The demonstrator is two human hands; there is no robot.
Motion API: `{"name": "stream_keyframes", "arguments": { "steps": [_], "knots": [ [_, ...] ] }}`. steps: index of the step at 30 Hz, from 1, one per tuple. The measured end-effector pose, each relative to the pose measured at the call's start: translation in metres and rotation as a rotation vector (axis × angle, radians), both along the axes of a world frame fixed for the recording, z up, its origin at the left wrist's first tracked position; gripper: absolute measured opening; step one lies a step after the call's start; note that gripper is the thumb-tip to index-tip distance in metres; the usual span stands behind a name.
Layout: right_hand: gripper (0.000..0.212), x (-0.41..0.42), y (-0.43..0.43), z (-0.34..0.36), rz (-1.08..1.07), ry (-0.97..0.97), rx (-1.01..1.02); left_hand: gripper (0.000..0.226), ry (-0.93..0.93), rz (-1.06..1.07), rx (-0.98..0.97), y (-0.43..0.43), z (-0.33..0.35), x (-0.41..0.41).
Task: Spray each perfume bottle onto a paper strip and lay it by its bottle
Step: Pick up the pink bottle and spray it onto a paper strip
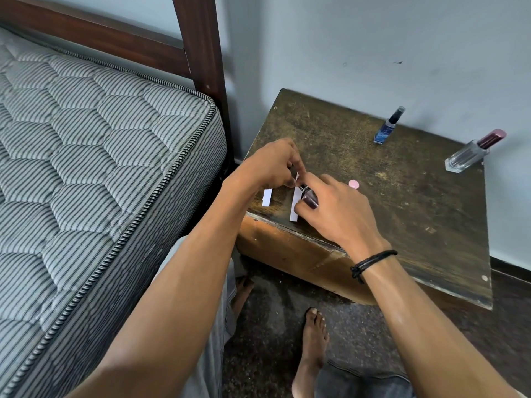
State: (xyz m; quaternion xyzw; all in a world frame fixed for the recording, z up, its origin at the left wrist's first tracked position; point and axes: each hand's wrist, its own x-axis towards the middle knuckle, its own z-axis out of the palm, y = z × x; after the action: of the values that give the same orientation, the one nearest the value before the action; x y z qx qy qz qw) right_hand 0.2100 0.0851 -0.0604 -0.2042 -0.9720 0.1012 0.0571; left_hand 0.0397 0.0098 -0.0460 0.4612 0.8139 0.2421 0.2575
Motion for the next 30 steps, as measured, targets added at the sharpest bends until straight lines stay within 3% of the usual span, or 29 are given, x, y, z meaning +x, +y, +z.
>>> {"name": "stream_keyframes", "arguments": {
  "steps": [6,11,16,22,30],
  "knots": [
    [0.026,0.003,0.006,0.001,-0.006,-0.003,-0.107,0.028,-0.002,-0.002,-0.003,-0.001,0.000,-0.001],
    [0.032,0.004,0.016,0.007,-0.028,-0.025,-0.185,0.028,0.010,-0.004,0.000,-0.001,0.001,-0.001],
    [0.032,0.005,0.025,0.020,-0.026,0.005,-0.389,0.019,0.009,0.014,0.020,-0.001,0.002,-0.002],
    [0.037,0.009,0.036,0.032,-0.009,0.191,-0.682,0.024,0.027,0.037,0.017,0.001,0.002,0.003],
    [0.045,0.017,0.052,0.050,-0.177,0.538,-0.942,0.022,0.099,0.080,0.049,0.002,0.002,0.010]
  ]
}}
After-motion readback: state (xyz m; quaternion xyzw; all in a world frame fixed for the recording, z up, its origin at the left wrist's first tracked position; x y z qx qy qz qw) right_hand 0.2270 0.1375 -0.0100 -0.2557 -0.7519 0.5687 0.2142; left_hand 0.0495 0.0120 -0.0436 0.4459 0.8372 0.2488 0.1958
